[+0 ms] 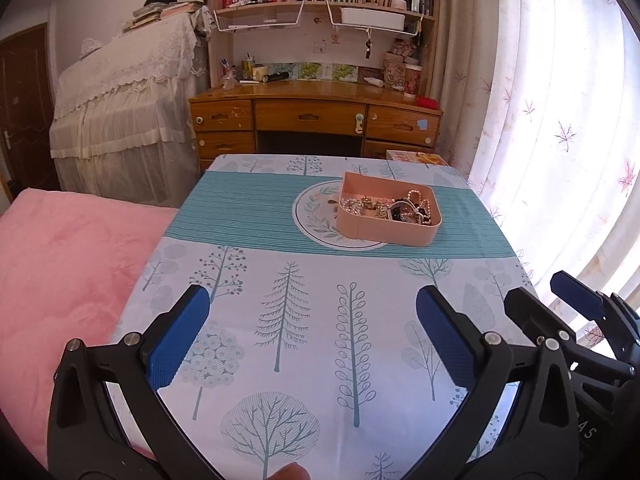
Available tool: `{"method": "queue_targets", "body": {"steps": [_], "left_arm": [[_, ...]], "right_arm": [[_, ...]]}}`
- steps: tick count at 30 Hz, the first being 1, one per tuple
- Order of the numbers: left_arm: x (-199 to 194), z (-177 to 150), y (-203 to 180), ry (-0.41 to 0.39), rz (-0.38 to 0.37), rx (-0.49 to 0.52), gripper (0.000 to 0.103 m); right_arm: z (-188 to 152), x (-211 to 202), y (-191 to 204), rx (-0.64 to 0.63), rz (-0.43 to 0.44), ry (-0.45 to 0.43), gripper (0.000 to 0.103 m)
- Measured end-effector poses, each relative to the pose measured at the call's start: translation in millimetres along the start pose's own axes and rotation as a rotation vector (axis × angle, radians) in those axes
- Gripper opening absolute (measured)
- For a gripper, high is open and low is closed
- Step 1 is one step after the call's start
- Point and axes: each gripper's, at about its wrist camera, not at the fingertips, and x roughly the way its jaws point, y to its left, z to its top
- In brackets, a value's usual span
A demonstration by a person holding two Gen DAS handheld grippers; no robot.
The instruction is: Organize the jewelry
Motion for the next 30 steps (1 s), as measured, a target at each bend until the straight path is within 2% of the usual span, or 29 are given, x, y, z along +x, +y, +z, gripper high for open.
{"method": "queue_targets", "body": {"steps": [6, 12, 30], "left_arm": [[-16, -4, -7, -0.020, 0.043, 0.015, 0.102], [-17, -4, -10, -0.021, 0.046, 0.017, 0.102], [-22, -5, -13, -0.011, 0.049, 0.018, 0.102]], "right_arm": [[-10, -21, 0, 0.026, 0.014, -0.006, 0.069], [-15, -33, -8, 0.041, 0.014, -0.009, 0.069], [-11, -29, -15, 0.043, 0.012, -0.003, 0.069]]}}
